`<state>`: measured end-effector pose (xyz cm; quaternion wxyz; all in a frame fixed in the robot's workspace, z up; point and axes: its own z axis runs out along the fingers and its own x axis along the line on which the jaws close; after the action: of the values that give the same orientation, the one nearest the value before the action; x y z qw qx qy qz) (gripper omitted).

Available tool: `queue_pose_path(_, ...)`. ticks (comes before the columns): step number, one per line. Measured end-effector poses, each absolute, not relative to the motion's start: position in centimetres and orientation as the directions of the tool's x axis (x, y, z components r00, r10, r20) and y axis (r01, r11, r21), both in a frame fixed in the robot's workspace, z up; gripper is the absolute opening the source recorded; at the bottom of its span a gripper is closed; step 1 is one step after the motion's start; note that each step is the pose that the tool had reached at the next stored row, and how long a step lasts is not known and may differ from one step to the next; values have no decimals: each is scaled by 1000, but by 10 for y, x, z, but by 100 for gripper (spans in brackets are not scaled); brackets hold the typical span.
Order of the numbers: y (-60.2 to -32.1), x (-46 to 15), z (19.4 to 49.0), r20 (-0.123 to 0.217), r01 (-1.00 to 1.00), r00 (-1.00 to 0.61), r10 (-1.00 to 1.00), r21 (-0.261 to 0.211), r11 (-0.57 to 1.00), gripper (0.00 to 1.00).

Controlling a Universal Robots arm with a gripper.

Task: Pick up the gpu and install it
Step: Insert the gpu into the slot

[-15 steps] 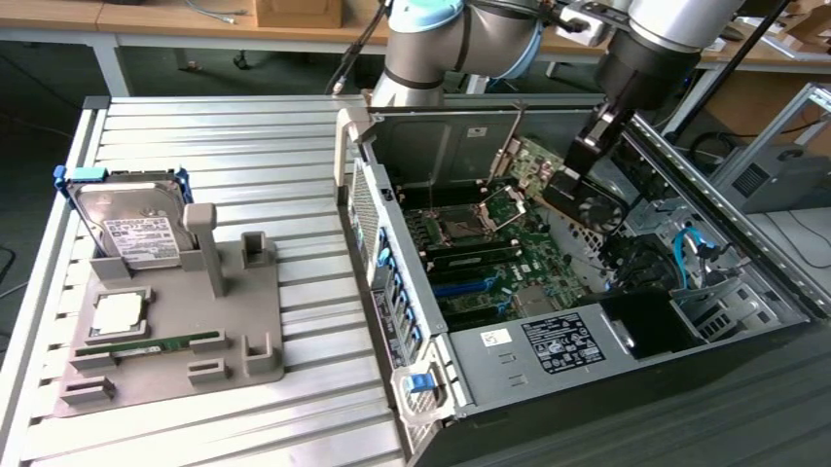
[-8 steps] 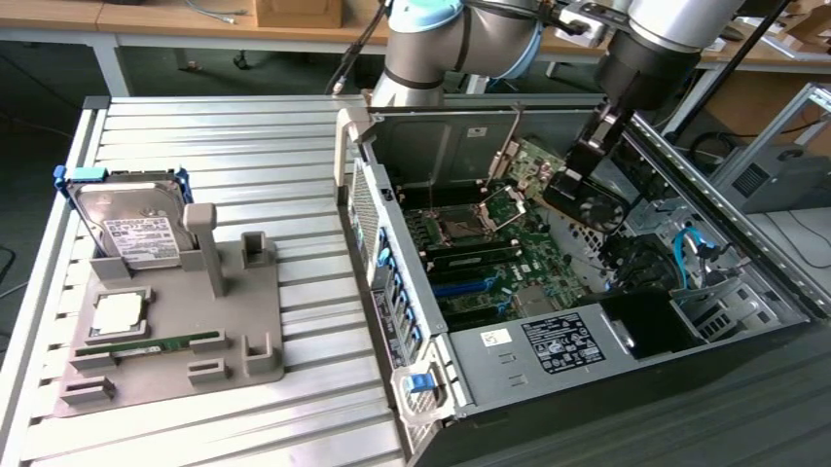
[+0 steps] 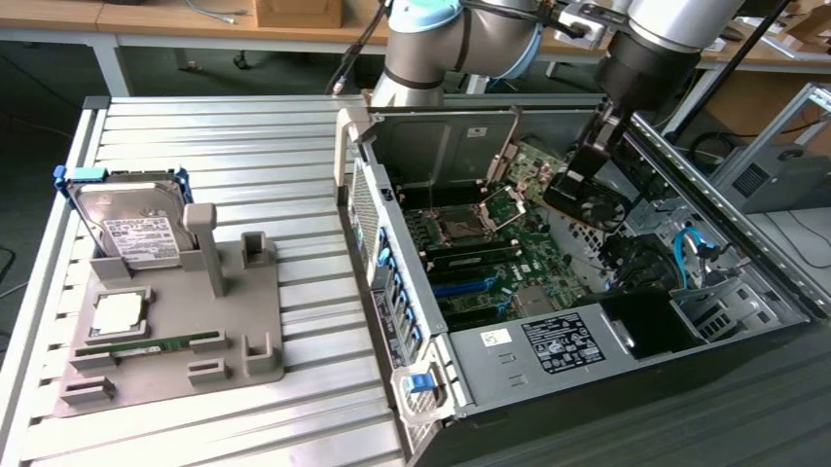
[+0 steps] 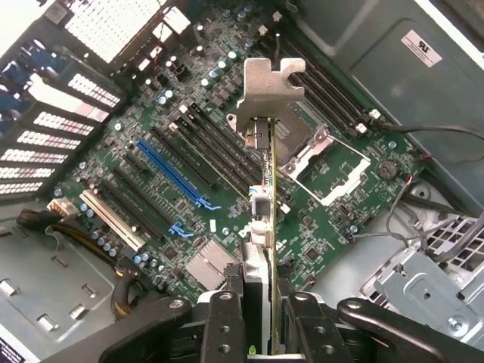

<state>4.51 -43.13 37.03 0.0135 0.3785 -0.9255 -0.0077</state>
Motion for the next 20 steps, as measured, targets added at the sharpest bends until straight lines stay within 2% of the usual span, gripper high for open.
queue_pose_path(20,-431,45,370,19,-814,-581,-814,24,581,27)
